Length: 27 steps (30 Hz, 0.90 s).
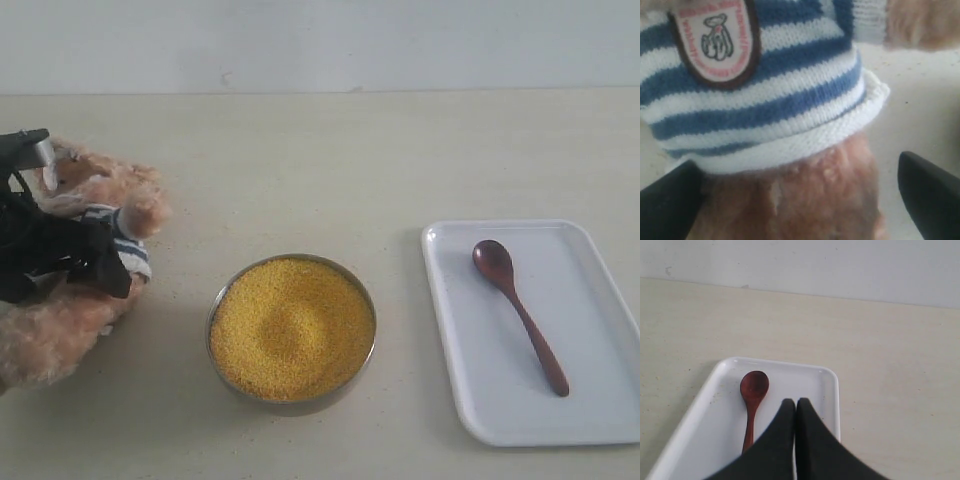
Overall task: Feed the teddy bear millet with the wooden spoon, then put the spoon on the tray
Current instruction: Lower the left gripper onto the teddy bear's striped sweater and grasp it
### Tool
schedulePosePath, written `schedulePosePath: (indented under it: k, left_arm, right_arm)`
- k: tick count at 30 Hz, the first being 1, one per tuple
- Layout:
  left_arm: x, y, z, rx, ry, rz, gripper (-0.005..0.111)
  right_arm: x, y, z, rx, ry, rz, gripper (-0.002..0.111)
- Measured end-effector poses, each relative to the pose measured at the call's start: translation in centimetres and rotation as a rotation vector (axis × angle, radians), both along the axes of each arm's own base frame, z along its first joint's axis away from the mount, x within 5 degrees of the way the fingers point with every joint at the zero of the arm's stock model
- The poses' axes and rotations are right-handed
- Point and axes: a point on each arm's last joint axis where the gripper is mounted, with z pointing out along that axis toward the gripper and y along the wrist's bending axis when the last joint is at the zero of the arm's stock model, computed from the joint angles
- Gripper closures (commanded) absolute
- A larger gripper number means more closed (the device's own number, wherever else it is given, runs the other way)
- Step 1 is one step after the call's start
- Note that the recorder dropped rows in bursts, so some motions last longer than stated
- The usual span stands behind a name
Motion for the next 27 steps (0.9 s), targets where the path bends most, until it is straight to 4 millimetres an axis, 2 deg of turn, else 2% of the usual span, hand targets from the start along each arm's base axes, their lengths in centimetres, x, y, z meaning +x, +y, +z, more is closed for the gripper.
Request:
schedulePosePath:
  k: [6,13,16,23,27]
  left_arm:
    - [0.1,0.0,-0.4,0.042,0.022,0.007,-0.003]
    - [1.2,-0.1,2.0,0.043,0.004,-0.02,-0.003]
    - [1.2,-0.1,2.2,0.046,0.019,-0.029,-0.003]
    - [0.8,0.3,2.0,0.081,0.049,-0.013,-0.003]
    - [0.2,0.4,0.8,0.09,0.077,-0.004,-0.003]
  right_arm:
    - [0.0,0.0,0.0,0.0,0.0,0.0,0.108]
    - [0.0,0.0,0.0,0.0,0.0,0.0,0.108]
    - [0.0,0.0,0.0,0.0,0.0,0.0,0.108]
    - [0.0,0.0,0.0,0.0,0.0,0.0,0.108]
    - [0.0,0.0,0.0,0.0,0.0,0.0,0.108]
